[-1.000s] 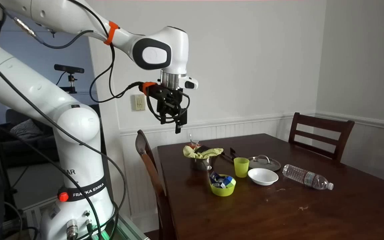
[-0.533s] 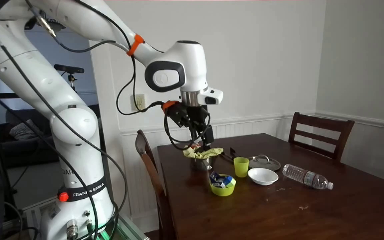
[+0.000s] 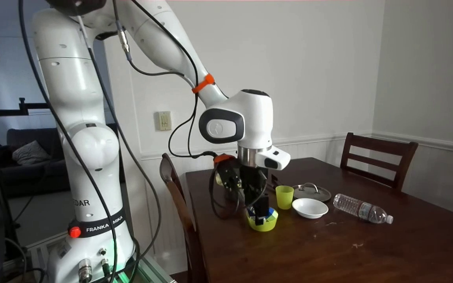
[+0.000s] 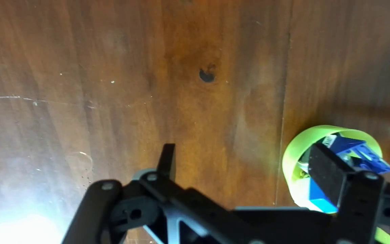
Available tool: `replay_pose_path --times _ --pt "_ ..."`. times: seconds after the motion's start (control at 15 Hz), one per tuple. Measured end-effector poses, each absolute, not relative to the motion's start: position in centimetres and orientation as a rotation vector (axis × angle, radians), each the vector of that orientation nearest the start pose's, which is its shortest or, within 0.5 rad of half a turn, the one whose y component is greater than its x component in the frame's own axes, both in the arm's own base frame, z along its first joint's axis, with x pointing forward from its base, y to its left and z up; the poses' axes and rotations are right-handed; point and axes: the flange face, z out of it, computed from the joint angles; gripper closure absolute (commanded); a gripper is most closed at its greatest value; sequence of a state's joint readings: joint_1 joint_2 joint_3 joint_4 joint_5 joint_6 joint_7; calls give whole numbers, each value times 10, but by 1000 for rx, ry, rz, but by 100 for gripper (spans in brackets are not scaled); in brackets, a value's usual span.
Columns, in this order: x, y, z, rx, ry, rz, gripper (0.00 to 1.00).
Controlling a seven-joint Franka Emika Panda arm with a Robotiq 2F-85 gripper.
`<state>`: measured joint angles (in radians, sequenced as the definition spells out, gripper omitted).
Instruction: Pour the content in the yellow bowl into the white plate
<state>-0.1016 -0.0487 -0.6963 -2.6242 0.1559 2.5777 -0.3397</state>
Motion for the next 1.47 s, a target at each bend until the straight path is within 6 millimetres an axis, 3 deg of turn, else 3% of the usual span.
replay_pose_path --times 0.47,0.87,1.2,1.47 --pt "308 -314 254 -2848 868 -36 0" --pt "331 -349 222 -2751 728 15 0" --pt "336 -344 220 -2747 713 15 0" --pt "351 -337 205 -2722 697 19 1"
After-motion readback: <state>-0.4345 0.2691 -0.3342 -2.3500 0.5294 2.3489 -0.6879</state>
